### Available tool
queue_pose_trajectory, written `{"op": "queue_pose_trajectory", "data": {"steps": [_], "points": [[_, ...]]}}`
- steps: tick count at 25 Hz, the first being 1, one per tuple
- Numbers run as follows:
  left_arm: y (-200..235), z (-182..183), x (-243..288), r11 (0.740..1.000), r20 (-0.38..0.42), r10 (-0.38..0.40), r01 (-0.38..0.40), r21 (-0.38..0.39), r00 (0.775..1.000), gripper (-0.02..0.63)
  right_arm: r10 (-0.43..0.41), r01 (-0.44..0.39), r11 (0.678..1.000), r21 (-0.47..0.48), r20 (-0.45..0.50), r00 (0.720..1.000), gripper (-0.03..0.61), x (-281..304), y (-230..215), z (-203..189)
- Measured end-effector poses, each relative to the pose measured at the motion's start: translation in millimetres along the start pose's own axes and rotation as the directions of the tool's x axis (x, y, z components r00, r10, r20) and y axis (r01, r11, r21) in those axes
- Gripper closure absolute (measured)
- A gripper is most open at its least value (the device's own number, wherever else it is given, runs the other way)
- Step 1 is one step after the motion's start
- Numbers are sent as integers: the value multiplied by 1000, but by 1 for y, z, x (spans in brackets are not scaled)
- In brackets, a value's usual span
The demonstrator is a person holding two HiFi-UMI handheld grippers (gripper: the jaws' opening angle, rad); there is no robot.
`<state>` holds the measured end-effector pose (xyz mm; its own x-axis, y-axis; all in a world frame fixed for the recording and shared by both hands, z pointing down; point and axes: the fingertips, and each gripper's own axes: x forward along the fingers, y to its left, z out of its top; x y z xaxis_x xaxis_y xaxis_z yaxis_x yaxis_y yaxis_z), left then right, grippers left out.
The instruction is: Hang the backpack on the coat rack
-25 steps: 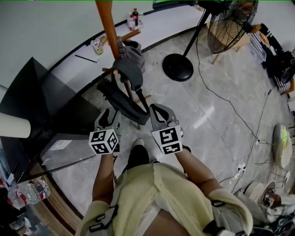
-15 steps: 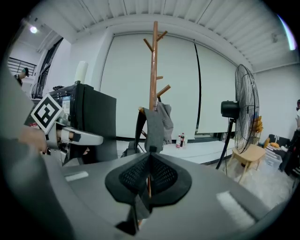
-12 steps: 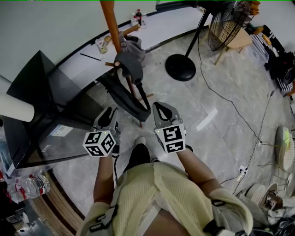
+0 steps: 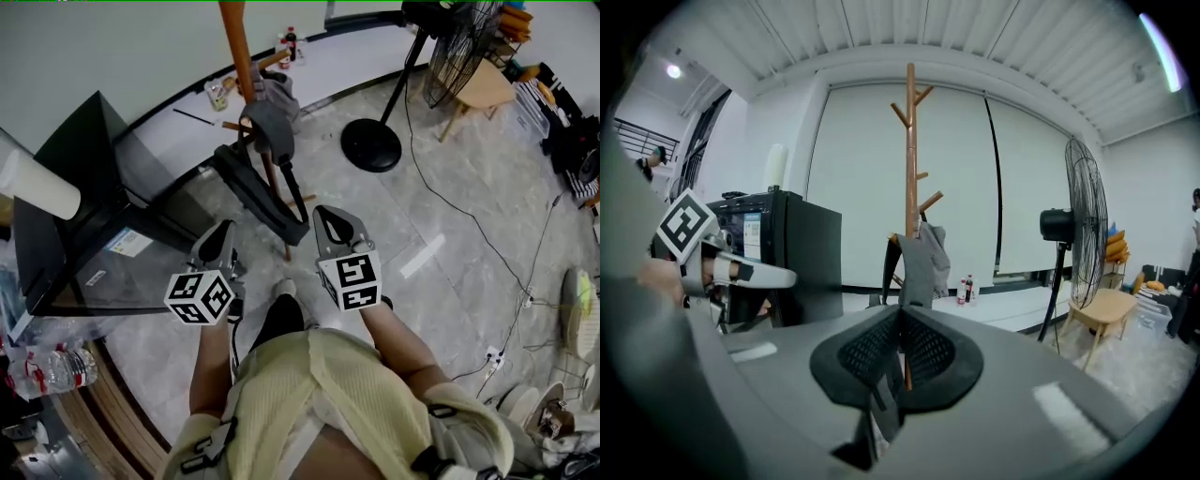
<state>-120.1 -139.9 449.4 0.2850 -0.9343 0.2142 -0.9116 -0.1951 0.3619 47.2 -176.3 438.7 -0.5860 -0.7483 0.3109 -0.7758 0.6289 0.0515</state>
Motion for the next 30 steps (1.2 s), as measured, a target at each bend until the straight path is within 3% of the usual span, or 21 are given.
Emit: {"op": "queue_pose_trajectory", "data": {"steps": [9,18,23,30], "points": [[-24,19,-31,999,65,9,-10,30,998,609,20,-20,1000,15,53,998,575,-15,4,7],[-32,21,-45,999,59,11,-12,30,998,621,28,-35,996,82,83,996,575,-20,4,14],[-32,23,-49,998,55,18,-22,64,998,621,39,-47,995,91,82,996,575,-20,10,14],[-32,21,-56,987,38,58,-63,146,998,621,68,-85,978,191,95,993,575,-22,16,18]]}}
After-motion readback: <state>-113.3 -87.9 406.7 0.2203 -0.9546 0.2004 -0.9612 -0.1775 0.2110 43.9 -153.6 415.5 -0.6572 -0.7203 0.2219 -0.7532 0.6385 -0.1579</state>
